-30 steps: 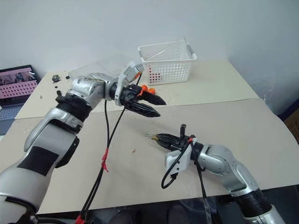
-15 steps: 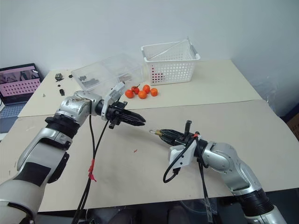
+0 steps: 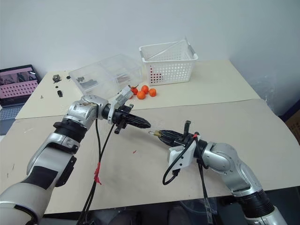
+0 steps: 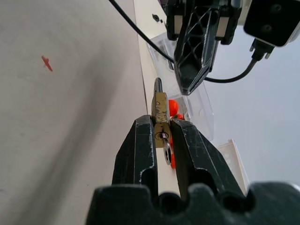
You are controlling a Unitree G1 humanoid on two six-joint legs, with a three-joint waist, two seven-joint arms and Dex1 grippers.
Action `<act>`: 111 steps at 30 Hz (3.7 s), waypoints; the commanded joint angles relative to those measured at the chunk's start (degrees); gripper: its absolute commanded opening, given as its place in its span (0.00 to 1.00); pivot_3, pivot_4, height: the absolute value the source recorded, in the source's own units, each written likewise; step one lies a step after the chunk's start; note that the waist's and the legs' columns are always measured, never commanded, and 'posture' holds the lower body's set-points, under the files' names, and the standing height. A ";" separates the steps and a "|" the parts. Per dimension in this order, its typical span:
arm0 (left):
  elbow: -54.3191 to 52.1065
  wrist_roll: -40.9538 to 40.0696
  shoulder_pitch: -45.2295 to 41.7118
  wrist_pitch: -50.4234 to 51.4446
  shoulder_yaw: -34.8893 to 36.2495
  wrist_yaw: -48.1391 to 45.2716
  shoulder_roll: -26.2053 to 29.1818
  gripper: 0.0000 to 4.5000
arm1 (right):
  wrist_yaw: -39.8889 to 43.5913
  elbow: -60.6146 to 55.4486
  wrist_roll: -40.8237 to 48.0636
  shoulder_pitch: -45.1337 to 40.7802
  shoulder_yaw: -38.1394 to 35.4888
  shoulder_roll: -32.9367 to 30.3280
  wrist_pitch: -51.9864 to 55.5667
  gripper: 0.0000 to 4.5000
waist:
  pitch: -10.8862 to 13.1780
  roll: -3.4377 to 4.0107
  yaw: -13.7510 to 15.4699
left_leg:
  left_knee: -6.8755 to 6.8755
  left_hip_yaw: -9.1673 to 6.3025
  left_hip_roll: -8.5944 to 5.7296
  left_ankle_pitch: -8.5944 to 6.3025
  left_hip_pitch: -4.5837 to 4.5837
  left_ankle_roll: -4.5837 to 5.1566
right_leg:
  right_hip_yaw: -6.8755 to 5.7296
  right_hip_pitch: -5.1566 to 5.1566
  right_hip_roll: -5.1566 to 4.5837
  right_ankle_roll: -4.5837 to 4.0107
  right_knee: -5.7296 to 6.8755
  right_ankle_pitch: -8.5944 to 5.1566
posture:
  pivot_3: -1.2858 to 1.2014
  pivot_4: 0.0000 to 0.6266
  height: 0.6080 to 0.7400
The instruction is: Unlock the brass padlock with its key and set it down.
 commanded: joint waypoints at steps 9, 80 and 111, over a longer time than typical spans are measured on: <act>0.89 2.87 -1.56 -1.83 3.53 -0.63 -1.86 0.02 | -0.08 -3.40 1.10 -1.63 -1.22 0.85 1.90 0.03 | 0.00 0.00 -0.03 | -0.01 0.00 0.01 0.00 0.00 0.00 | 0.00 0.00 0.00 0.00 0.00 0.00 | 0.52 0.24 1.00; -43.06 -0.69 18.17 8.26 9.01 7.26 19.56 0.98 | -19.55 30.55 -27.29 -22.83 12.90 2.11 -23.88 0.03 | 0.01 0.00 -0.34 | -0.31 0.15 0.07 0.07 0.36 -0.12 | 0.64 -0.08 0.08 -0.10 0.06 0.06 | 0.52 0.24 1.00; -39.56 4.43 17.43 -1.23 5.82 6.54 20.25 1.00 | -38.36 52.30 -39.70 -34.30 25.98 -0.96 -28.96 0.85 | 0.03 -0.04 -1.22 | -0.41 0.28 0.04 0.10 0.49 -0.19 | 1.21 -0.06 0.17 -0.15 -0.04 0.09 | 0.52 0.24 1.00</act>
